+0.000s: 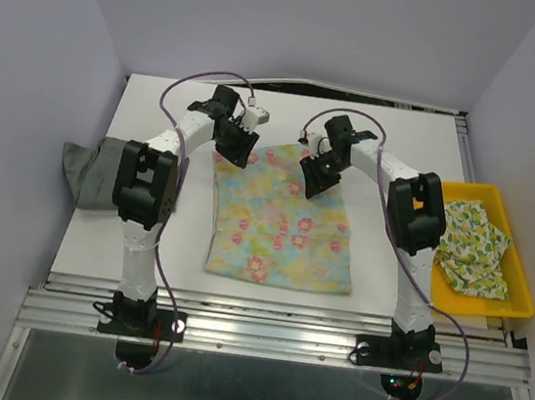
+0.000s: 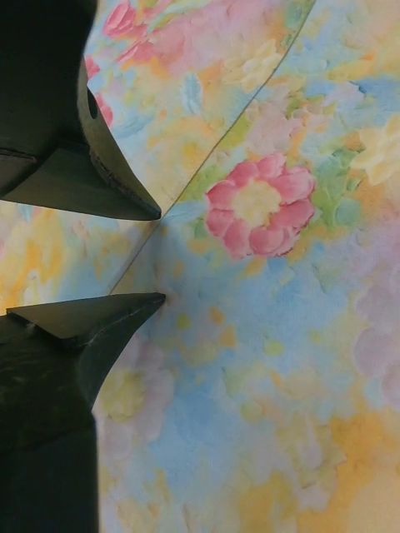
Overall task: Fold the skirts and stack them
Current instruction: Flatten the skirt out
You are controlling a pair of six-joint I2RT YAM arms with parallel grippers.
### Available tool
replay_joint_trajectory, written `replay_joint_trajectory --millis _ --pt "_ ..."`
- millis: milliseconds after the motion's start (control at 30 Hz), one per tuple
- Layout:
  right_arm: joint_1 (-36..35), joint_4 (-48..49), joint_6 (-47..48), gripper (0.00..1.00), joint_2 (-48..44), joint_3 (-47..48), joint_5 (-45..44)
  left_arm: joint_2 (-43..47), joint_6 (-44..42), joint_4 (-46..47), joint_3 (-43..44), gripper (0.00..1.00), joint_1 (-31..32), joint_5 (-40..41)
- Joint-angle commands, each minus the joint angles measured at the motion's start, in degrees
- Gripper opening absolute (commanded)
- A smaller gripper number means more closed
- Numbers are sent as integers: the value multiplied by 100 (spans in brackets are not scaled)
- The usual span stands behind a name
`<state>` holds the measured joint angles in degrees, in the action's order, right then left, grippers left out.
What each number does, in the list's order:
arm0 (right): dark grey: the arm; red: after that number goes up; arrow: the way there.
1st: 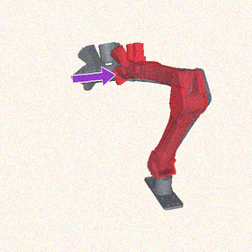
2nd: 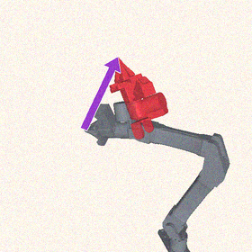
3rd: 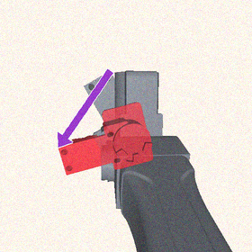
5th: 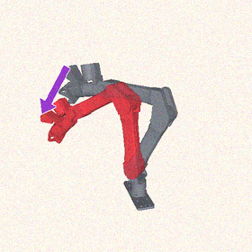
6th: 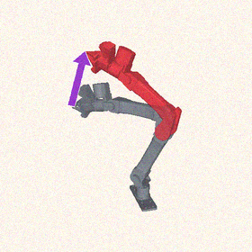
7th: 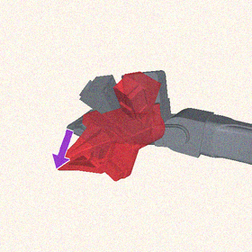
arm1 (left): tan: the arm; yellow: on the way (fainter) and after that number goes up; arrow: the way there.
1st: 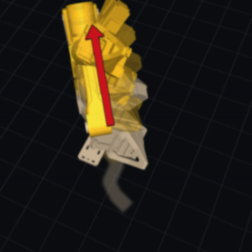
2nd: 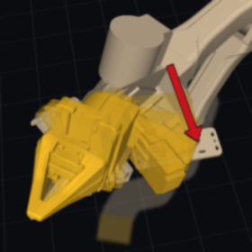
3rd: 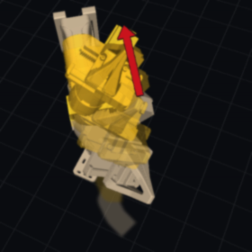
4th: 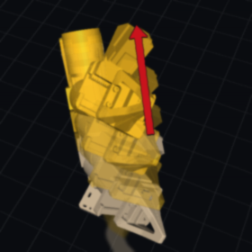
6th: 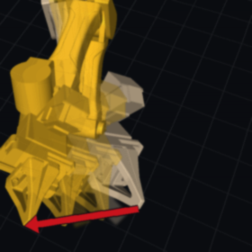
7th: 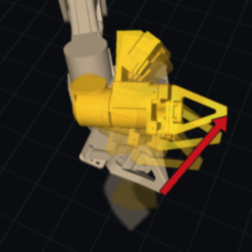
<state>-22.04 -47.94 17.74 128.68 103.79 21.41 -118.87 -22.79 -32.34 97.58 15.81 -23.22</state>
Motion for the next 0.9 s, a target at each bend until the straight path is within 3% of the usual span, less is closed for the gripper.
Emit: replay_joint_trajectory --millis 0,167,500,633,767,867 --pt "-63 338 10 46 0 -673 -726 -31 406 246 -116 50 -78 318" --pt "-63 671 256 46 -501 -2008 -770 -76 20 69 -422 48 -122 301" --pt "-222 -74 784 47 -1372 -2671 293 302 -516 -281 -1074 47 168 -163" --pt "-160 -778 1056 50 -1460 -1812 671 478 -586 -563 -864 47 168 -244" --pt "463 -919 1065 56 -1197 -354 645 619 -666 -817 -206 48 141 -323" --pt "938 -1041 1222 56 -478 1227 366 549 -701 -827 444 50 124 -393"
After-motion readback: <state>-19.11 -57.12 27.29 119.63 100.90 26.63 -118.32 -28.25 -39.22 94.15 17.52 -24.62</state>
